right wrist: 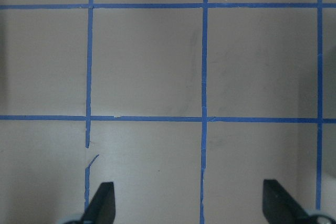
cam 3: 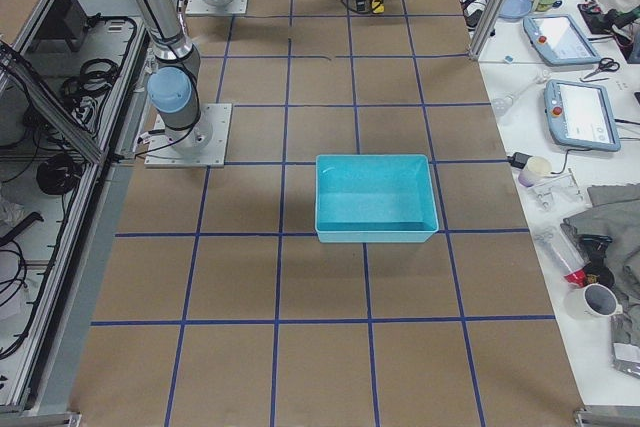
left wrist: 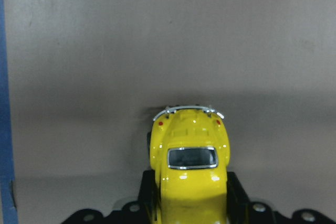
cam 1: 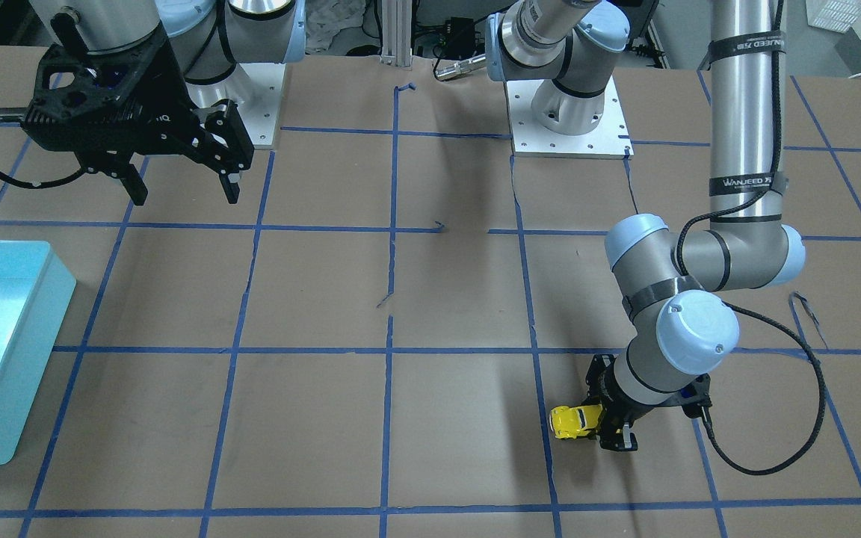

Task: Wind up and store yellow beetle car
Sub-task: 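Drag the held car backward along the table with the left gripper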

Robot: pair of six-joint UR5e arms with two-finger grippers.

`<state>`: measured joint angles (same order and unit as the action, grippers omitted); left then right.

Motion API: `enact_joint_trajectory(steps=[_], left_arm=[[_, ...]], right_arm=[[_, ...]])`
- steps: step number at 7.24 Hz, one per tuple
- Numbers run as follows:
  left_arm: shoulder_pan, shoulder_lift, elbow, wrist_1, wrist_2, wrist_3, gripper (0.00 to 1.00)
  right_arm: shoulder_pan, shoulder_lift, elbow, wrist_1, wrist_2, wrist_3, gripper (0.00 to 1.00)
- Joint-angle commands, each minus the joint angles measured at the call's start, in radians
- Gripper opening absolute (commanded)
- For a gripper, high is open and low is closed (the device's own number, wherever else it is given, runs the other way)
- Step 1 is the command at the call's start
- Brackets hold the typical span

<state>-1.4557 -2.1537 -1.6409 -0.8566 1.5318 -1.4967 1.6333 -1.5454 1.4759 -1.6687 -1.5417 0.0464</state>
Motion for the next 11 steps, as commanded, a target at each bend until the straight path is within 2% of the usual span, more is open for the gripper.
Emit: enact_joint_trajectory(steps=[1, 2, 5, 11], left_arm=[[-0.008, 0.017, 0.000, -0.005, -0.034, 0.010, 0.00], [-0.012, 0.021, 0.000, -0.010, -0.120, 0.009, 0.00], [-0.052, 0.022, -0.011, -0.047, -0.205, 0.015, 0.00], [-0.023, 0.003, 0.003, -0.088, -0.197, 0.116, 0.00]], right_arm=[[0.000, -0.001, 0.000, 0.000, 0.000, 0.000, 1.00], [0.000, -0.001, 0.000, 0.000, 0.002, 0.001, 1.00], [0.000, 0.001, 0.000, 0.000, 0.000, 0.000, 1.00], [-0.001, -0.001, 0.009, 0.000, -0.002, -0.002, 1.00]])
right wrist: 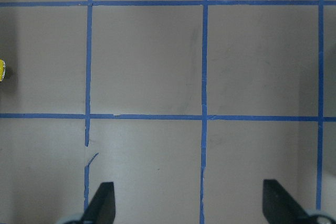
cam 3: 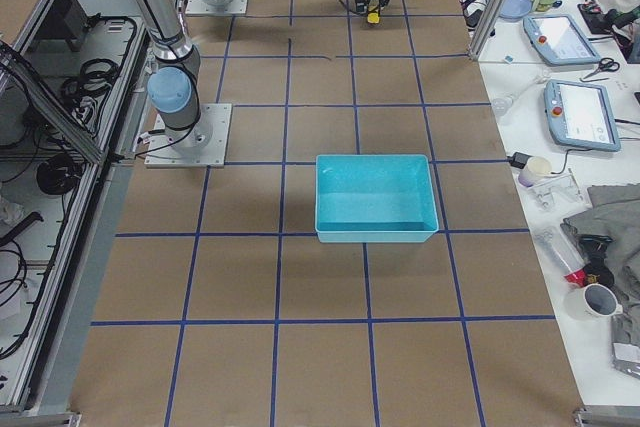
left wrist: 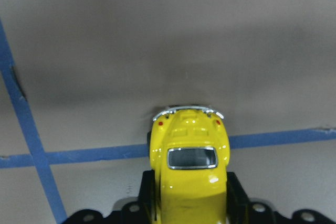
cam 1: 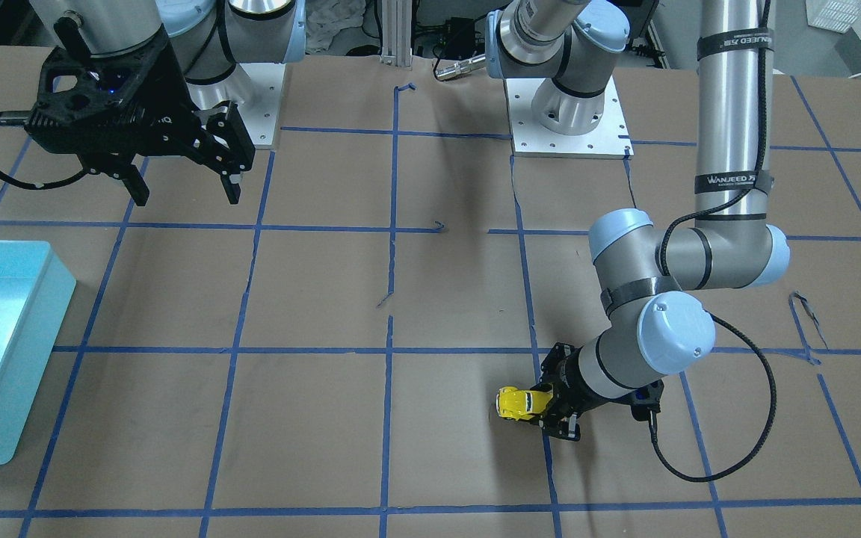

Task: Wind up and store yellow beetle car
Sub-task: 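Drag the held car backward along the table with the left gripper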

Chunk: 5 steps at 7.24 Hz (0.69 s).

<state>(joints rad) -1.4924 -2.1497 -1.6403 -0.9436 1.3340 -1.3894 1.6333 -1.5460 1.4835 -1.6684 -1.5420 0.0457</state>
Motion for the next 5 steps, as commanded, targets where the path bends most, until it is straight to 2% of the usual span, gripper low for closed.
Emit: enact_joint_trajectory(steps=[1, 5], left_arm=[[0.030, -0.001, 0.000, -0.001, 0.001, 0.030, 0.00], [0.078, -0.004, -0.003, -0.003, 0.004, 0.088, 0.00]], right_arm=[[0.000, 0.000, 0.001, 0.001, 0.000, -0.001, 1.00], [0.000, 0.000, 0.009, 0.001, -0.001, 0.000, 1.00]])
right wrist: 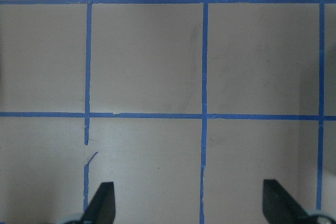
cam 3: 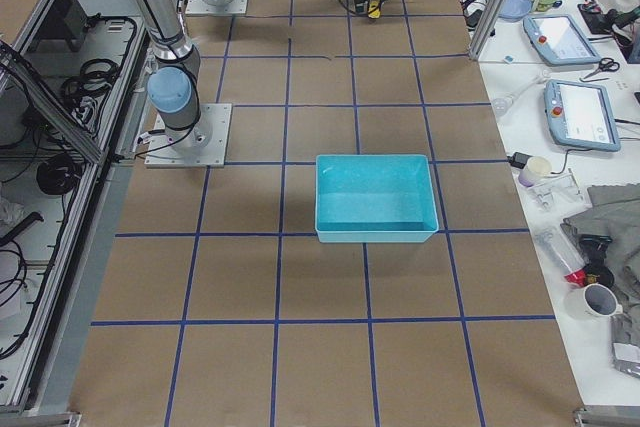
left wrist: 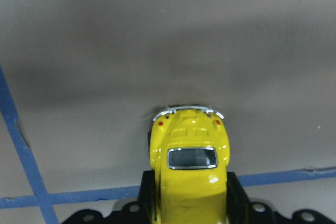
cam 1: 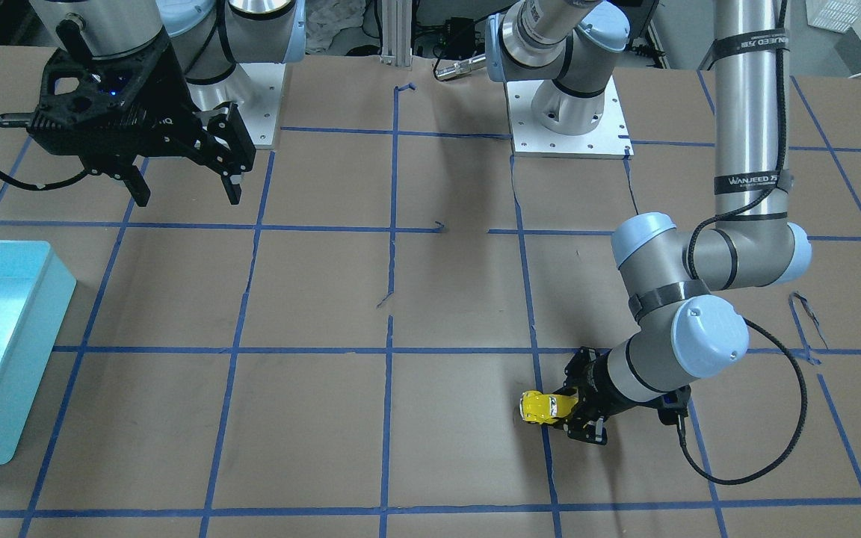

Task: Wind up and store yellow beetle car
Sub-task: 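Drag the held car backward along the table with the left gripper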

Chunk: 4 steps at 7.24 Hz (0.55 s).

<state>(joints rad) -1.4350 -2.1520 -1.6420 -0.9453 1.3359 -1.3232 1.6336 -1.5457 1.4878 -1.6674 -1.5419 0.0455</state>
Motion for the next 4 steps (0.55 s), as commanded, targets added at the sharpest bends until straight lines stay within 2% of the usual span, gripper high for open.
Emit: enact_joint_trajectory(steps=[1, 4], left_arm=[[0.030, -0.003, -0.001, -0.001, 0.003, 0.038, 0.00], [0.065, -0.003, -0.007, -0.003, 0.003, 0.068, 0.00]], right_arm=[[-0.001, -0.001, 0.006, -0.002, 0.000, 0.001, 1.00], [0.000, -0.001, 0.005, -0.002, 0.000, 0.001, 1.00]])
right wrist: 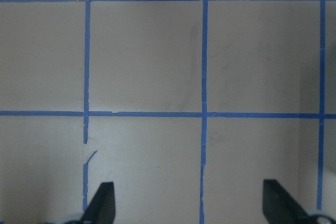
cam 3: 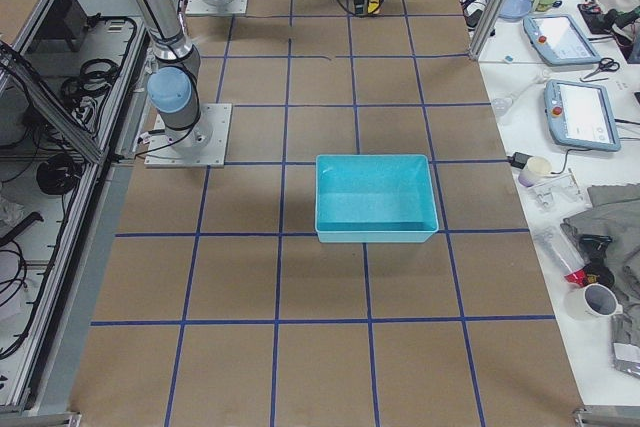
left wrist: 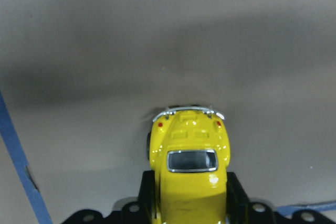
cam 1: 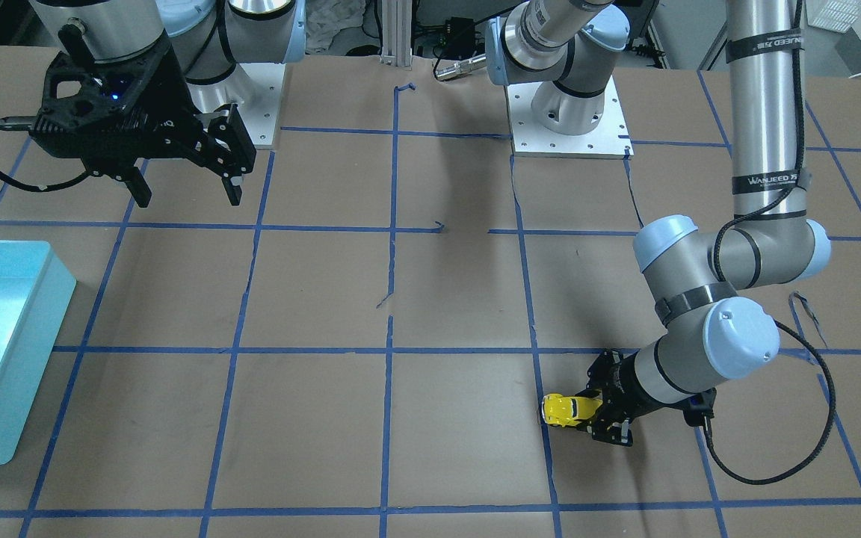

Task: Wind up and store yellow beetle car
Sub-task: 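Drag the held car backward along the table with the left gripper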

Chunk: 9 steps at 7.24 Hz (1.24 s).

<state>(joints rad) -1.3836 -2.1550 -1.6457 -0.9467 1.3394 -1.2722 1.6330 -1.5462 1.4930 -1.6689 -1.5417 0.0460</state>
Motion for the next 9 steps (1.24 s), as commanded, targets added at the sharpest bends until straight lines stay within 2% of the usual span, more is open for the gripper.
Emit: enact_joint_trajectory(steps=[1, 3, 5, 9], left_arm=[[0.026, 0.000, -0.003, -0.001, 0.001, 0.031, 0.00], [0.034, 0.000, -0.002, -0.001, 0.001, 0.033, 0.00], [0.035, -0.003, 0.006, 0.000, 0.055, 0.071, 0.00], [0.064, -0.006, 0.000, 0.000, 0.055, 0.100, 0.00]], right_arm=[[0.001, 0.000, 0.000, 0.000, 0.000, 0.000, 1.00], [0.001, 0.000, 0.000, 0.000, 0.000, -0.001, 1.00], [0.001, 0.000, -0.002, 0.000, 0.000, 0.000, 1.00], [0.001, -0.002, 0.000, 0.000, 0.000, -0.001, 1.00]])
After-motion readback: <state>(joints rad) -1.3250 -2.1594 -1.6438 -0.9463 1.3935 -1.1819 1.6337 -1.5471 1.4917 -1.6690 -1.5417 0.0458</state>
